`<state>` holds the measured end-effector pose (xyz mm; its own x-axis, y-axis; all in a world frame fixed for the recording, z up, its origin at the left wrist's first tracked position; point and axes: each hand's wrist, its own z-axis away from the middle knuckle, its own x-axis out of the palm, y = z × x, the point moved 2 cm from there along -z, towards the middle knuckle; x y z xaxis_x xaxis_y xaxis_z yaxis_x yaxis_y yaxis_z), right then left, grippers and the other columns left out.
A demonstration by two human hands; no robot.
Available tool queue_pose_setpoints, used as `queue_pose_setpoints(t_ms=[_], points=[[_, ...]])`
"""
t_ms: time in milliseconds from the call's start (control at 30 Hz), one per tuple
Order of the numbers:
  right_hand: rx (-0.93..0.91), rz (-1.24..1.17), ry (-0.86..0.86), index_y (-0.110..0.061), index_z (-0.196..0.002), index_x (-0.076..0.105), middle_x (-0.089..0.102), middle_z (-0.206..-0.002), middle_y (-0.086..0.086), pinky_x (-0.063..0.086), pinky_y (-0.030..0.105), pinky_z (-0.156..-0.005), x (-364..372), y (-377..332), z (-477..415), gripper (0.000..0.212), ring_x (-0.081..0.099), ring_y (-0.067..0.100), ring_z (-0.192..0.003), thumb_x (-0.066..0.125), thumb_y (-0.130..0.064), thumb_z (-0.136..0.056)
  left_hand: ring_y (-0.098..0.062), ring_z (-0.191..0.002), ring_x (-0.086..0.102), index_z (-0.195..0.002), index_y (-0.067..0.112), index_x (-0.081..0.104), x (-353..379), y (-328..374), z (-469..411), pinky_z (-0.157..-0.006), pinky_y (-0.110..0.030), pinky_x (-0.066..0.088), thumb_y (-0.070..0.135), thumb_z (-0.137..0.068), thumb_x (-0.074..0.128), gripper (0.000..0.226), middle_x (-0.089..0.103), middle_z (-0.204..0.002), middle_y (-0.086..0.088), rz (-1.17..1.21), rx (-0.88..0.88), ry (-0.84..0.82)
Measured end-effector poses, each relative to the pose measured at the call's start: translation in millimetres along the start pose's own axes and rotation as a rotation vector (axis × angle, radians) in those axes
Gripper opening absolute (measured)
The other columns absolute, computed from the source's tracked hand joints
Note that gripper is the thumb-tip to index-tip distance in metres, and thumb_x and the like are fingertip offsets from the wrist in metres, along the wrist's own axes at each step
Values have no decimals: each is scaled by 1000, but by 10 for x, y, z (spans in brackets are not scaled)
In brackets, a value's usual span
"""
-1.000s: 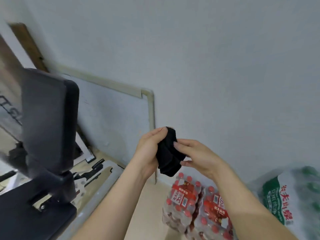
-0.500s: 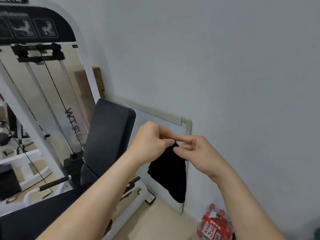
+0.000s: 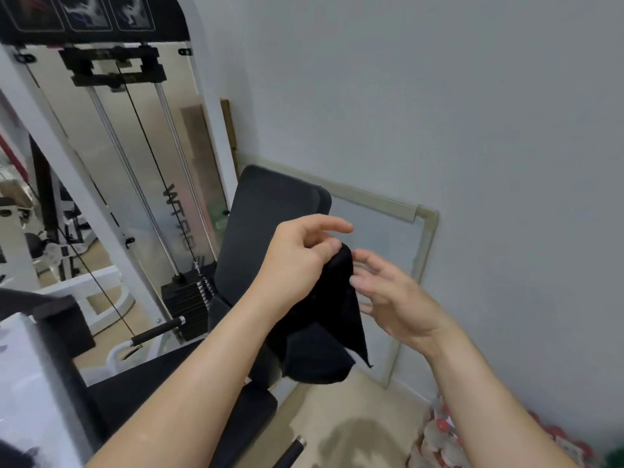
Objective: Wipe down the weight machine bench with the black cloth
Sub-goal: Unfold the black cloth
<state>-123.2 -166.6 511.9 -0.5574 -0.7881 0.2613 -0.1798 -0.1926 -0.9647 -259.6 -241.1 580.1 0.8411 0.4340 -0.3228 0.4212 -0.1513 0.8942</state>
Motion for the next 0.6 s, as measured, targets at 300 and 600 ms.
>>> queue_pose_setpoints(t_ms=[300, 600], points=[[225, 551, 234, -5, -98, 67, 60, -80, 5, 47, 23, -55, 27, 445, -538, 18, 54, 17, -73, 54, -18, -96, -13, -73, 54, -90, 24, 75, -556, -494, -218, -70, -24, 45, -3, -93, 49, 38, 65, -73, 8, 380, -79, 210], [216, 115, 373, -8, -67, 69, 71, -69, 12, 52, 35, -62, -483, 44, -1382, 32, 67, 24, -63, 63, -30, -89, 2, -58, 50, -86, 46, 55, 112, -1283, -714, -61, -25, 38, 69, -79, 49, 25, 56, -59, 21, -265, -280, -290]])
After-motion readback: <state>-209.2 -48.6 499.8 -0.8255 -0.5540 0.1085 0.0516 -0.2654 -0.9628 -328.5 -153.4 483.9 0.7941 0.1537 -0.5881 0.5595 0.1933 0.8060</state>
